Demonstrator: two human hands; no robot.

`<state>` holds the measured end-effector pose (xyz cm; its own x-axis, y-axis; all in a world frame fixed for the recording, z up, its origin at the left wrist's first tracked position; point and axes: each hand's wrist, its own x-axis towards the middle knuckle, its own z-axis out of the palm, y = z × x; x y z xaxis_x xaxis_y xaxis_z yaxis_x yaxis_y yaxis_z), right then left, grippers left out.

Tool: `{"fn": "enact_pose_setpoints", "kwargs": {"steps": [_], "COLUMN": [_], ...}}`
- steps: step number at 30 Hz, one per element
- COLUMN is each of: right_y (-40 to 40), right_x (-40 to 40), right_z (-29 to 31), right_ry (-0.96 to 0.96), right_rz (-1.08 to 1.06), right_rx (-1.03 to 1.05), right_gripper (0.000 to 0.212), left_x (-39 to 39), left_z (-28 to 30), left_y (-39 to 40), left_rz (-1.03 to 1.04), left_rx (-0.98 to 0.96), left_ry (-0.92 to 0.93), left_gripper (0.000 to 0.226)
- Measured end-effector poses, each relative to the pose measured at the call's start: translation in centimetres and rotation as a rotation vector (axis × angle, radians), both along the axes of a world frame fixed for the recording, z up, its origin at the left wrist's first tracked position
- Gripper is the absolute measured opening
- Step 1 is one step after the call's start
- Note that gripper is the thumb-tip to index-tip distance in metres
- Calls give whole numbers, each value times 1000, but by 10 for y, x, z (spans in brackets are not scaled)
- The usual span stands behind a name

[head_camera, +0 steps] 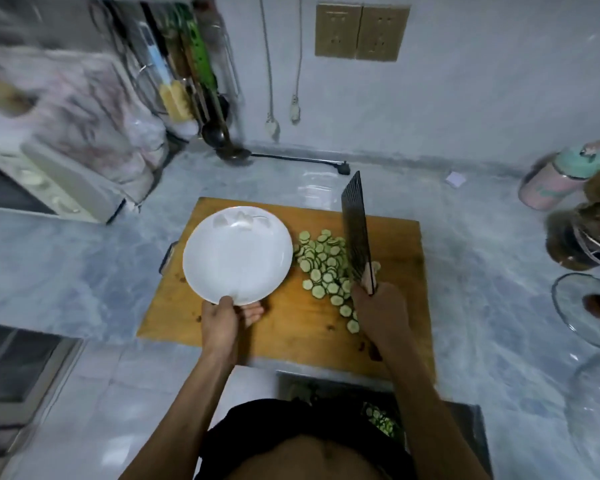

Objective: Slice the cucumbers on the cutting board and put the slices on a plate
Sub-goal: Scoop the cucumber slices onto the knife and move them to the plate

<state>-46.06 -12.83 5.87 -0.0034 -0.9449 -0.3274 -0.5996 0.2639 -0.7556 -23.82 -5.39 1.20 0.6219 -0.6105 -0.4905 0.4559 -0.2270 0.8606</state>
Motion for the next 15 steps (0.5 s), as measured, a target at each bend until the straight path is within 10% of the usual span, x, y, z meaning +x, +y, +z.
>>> {"fn": "enact_pose_setpoints", "kwargs": {"steps": [15], "right_y": [24], "right_x": [29], "right_z": [-7], "right_ry": [-46], "right_rz": [195], "right_rx": [73], "right_gripper": [36], "left_x": [7], "left_z": [-20], "left_y": [51], "left_rz": [206], "left_rx": [160], "left_ry": [8], "left_gripper": [37]}}
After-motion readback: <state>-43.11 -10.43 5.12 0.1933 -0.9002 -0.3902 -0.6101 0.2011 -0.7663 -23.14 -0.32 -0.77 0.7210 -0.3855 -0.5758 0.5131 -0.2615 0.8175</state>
